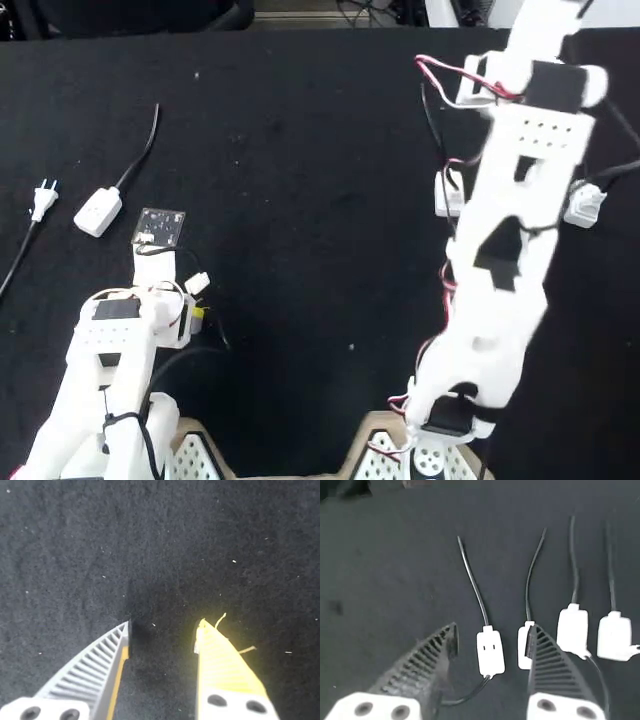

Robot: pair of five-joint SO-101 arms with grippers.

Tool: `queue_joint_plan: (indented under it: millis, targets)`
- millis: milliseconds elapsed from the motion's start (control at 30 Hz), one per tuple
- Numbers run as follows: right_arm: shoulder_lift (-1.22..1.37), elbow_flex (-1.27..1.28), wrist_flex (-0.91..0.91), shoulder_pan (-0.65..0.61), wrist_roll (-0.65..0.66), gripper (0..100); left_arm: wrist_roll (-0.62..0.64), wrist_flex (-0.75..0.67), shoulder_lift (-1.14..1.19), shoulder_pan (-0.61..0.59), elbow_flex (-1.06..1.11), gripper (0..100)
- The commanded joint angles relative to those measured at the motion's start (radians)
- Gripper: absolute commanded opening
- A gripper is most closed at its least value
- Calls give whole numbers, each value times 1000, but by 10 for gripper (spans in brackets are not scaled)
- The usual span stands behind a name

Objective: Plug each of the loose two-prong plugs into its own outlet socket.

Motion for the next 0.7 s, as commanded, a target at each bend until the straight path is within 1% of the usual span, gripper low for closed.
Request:
queue_joint_plan:
  millis: [0, 133, 267, 333, 467, 533, 667]
  targets:
    - [-242, 159, 34, -54, -6, 205, 0, 3, -2, 1, -2, 213]
    - [-446, 420, 21, -104, -5, 205, 0, 3, -2, 1, -2, 213]
    - [-552, 624, -83, -112, -8, 205, 0, 3, -2, 1, -2, 213]
    - [-593, 677, -87, -117, -14, 205, 0, 3, -2, 1, -2, 213]
    - [-685, 733, -31, -192, -6, 205, 0, 3, -2, 1, -2, 213]
    - [-734, 750, 25, -253, -6, 205, 0, 3, -2, 1, -2, 213]
    - [-842, 885, 29, -350, -6, 205, 0, 3, -2, 1, -2, 213]
